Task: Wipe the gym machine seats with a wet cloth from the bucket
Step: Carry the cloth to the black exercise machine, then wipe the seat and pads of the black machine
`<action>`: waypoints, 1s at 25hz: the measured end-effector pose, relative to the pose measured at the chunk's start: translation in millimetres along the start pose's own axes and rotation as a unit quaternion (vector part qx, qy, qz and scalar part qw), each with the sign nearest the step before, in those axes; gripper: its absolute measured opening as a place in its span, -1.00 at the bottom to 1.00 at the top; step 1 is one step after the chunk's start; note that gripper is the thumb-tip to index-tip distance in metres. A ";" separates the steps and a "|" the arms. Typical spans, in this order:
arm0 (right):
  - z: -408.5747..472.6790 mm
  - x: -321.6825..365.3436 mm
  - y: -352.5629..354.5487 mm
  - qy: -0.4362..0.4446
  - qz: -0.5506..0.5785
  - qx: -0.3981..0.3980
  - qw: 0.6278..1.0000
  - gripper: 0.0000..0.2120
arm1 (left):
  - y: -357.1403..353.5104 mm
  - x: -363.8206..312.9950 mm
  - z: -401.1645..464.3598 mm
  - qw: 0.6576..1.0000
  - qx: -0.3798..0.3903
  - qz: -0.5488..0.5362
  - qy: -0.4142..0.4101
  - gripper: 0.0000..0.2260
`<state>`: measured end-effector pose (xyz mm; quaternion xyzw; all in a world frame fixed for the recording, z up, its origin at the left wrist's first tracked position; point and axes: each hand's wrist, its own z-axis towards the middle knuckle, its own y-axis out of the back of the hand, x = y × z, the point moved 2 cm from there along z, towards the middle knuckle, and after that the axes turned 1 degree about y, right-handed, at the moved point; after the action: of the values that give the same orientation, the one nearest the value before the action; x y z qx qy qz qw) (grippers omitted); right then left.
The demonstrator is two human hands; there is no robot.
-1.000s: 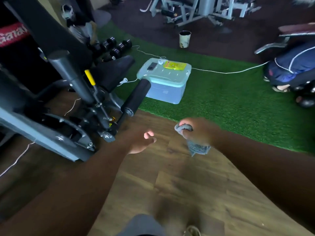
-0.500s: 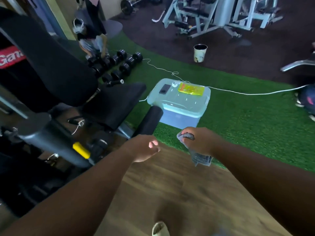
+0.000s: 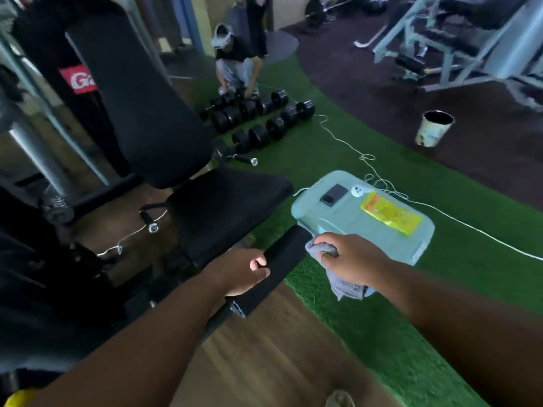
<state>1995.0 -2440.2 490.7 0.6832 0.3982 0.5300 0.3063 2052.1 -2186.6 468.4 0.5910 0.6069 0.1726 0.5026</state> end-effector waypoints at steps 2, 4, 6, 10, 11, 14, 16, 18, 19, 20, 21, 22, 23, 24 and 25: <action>40.3 -3.6 13.3 0.023 -0.019 0.031 0.999 -0.64 | 2.2 1.9 22.1 1.000 0.005 -0.002 0.029 -0.68; 84.0 -3.5 22.6 0.041 -0.037 0.056 0.997 -0.62 | 9.3 7.9 45.9 0.998 -0.001 -0.010 0.055 -0.69; 124.1 3.2 27.5 0.057 -0.051 0.074 0.994 -0.63 | 20.4 18.3 69.4 0.997 -0.019 -0.012 0.071 -0.69; 209.1 25.8 26.0 0.070 -0.066 0.091 0.991 -0.64 | 53.6 51.3 127.8 0.995 -0.033 -0.018 0.088 -0.72; 230.4 32.0 24.4 0.070 -0.063 0.090 0.992 -0.63 | 61.9 62.0 144.1 0.995 -0.042 -0.022 0.093 -0.72; 290.6 45.4 14.2 0.063 -0.054 0.094 0.992 -0.62 | 79.2 97.1 190.9 0.991 -0.069 -0.026 0.111 -0.72; 324.7 50.3 6.9 0.056 -0.046 0.101 0.992 -0.60 | 85.9 116.1 216.5 0.989 -0.075 -0.026 0.121 -0.71; 356.6 54.2 -1.4 0.054 -0.042 0.112 0.991 -0.58 | 90.2 133.2 239.2 0.986 -0.082 -0.036 0.137 -0.68; 369.8 55.0 -7.5 0.052 -0.044 0.124 0.990 -0.57 | 89.5 141.1 247.7 0.984 -0.085 -0.044 0.150 -0.67; 381.6 54.7 -13.8 0.049 -0.051 0.135 0.988 -0.57 | 86.7 148.3 255.0 0.981 -0.086 -0.050 0.165 -0.66; 393.8 53.7 -20.9 0.046 -0.059 0.144 0.987 -0.59 | 82.8 154.8 261.5 0.978 -0.087 -0.053 0.182 -0.65; 405.9 52.9 -26.8 0.045 -0.062 0.146 0.986 -0.61 | 78.8 160.7 267.2 0.974 -0.090 -0.054 0.199 -0.63; 419.1 52.5 -33.1 0.046 -0.055 0.149 0.986 -0.64 | 72.4 166.6 272.9 0.970 -0.095 -0.056 0.216 -0.62; 430.8 51.2 -39.0 0.047 -0.028 0.155 0.986 -0.67 | 65.8 170.4 276.5 0.965 -0.106 -0.056 0.232 -0.61; 441.5 49.5 -43.5 0.046 0.015 0.162 0.986 -0.69 | 58.5 173.6 279.0 0.961 -0.118 -0.054 0.244 -0.60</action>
<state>2418.8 -2374.1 367.3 0.7043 0.4821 0.4943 0.1650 2346.4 -2125.1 323.5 0.4338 0.7172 0.3550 0.4140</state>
